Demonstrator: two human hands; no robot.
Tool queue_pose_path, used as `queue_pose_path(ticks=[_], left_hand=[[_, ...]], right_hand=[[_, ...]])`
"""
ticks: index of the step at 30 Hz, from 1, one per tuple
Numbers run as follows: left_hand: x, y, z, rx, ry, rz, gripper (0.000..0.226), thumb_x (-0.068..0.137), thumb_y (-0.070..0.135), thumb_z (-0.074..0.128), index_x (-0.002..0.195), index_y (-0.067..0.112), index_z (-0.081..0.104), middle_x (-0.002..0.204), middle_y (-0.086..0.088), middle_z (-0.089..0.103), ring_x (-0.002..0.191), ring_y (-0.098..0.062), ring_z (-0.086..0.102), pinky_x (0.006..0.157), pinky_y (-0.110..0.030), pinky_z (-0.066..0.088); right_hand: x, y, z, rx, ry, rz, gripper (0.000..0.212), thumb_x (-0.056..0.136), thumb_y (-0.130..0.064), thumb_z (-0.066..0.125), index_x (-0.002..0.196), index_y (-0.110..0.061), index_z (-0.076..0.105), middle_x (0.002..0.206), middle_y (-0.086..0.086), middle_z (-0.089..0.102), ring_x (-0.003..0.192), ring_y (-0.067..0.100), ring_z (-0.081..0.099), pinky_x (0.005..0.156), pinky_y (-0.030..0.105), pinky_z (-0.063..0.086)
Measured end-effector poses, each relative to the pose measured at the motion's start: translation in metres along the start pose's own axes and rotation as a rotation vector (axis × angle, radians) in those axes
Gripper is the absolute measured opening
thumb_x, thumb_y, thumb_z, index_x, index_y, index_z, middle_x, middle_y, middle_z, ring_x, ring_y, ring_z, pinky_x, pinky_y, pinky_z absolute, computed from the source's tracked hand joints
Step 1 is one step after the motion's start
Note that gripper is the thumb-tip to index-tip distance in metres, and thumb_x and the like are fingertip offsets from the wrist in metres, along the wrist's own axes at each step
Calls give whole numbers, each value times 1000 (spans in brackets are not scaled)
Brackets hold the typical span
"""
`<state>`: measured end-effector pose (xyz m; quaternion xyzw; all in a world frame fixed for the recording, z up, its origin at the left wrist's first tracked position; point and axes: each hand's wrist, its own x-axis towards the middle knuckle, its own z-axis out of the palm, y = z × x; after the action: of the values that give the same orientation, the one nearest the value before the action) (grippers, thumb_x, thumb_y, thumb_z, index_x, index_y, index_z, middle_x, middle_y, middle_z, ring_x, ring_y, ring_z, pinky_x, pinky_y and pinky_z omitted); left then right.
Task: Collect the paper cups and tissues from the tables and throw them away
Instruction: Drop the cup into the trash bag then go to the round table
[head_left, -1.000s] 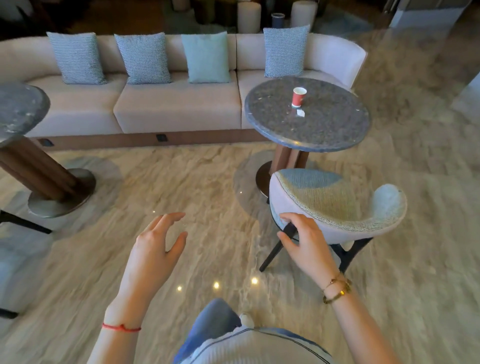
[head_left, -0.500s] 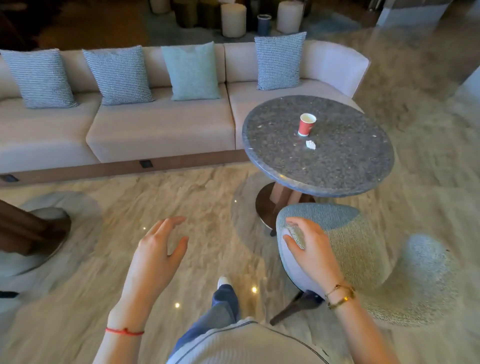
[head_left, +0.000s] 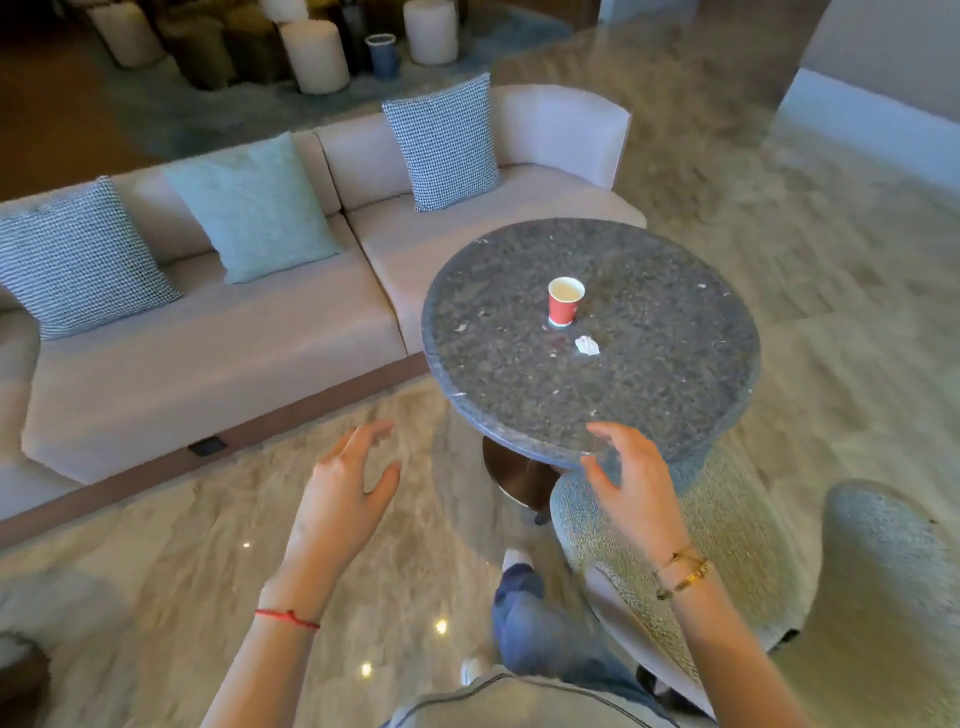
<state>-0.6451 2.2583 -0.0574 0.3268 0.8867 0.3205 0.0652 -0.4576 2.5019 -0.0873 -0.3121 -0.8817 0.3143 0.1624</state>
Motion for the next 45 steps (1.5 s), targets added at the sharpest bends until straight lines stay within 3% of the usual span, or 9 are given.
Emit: queue_pose_path(ticks=[6, 13, 19, 28, 34, 40, 45], left_hand=[[120, -5, 53, -72, -109, 71, 47, 85, 16, 67, 130, 18, 53, 118, 1, 64, 106, -20, 62, 88, -36, 50], [264, 17, 135, -137, -250, 51, 56, 87, 22, 68, 138, 20, 45, 132, -2, 55, 120, -17, 54, 93, -23, 41], [351, 39, 194, -143, -350, 4, 71, 85, 24, 72, 145, 19, 34, 143, -7, 44, 132, -23, 42, 108, -38, 38], [415, 53, 260, -70, -546, 3, 92, 80, 24, 75, 152, 13, 19, 153, -9, 27, 141, -25, 28, 113, -35, 28], [438, 61, 290, -92, -599, -18, 96, 72, 26, 81, 149, 14, 25, 148, -8, 33, 135, -25, 36, 105, -38, 37], [448, 65, 306, -76, -607, -4, 82, 72, 31, 82, 140, 24, 36, 139, -3, 44, 124, -23, 47, 95, -45, 47], [450, 65, 303, -115, -578, -21, 72, 71, 31, 82, 131, 25, 42, 129, 1, 52, 113, -20, 53, 87, -42, 51]], right_hand=[[89, 31, 12, -23, 20, 108, 37, 92, -21, 59, 128, -16, 53, 128, 3, 56, 121, 21, 48, 101, 27, 36], [212, 84, 26, -12, -34, 254, 39, 91, -16, 60, 129, -12, 53, 132, 9, 53, 126, 26, 43, 107, 32, 33], [291, 129, 50, -61, -133, 329, 36, 90, -17, 61, 126, -14, 54, 130, 9, 54, 120, 26, 46, 104, 29, 34], [331, 172, 87, -58, -259, 440, 39, 89, -15, 63, 126, -17, 53, 129, 7, 48, 116, 24, 45, 102, 28, 39], [338, 185, 104, -81, -273, 457, 34, 87, -13, 60, 121, -16, 56, 124, 7, 47, 115, 24, 44, 99, 30, 44], [343, 192, 108, -6, -234, 466, 20, 86, -9, 60, 106, -12, 59, 111, 6, 53, 101, 21, 51, 83, 22, 41], [344, 193, 108, 25, -212, 475, 9, 87, -8, 59, 95, -12, 58, 104, 3, 56, 88, 19, 55, 68, 17, 37]])
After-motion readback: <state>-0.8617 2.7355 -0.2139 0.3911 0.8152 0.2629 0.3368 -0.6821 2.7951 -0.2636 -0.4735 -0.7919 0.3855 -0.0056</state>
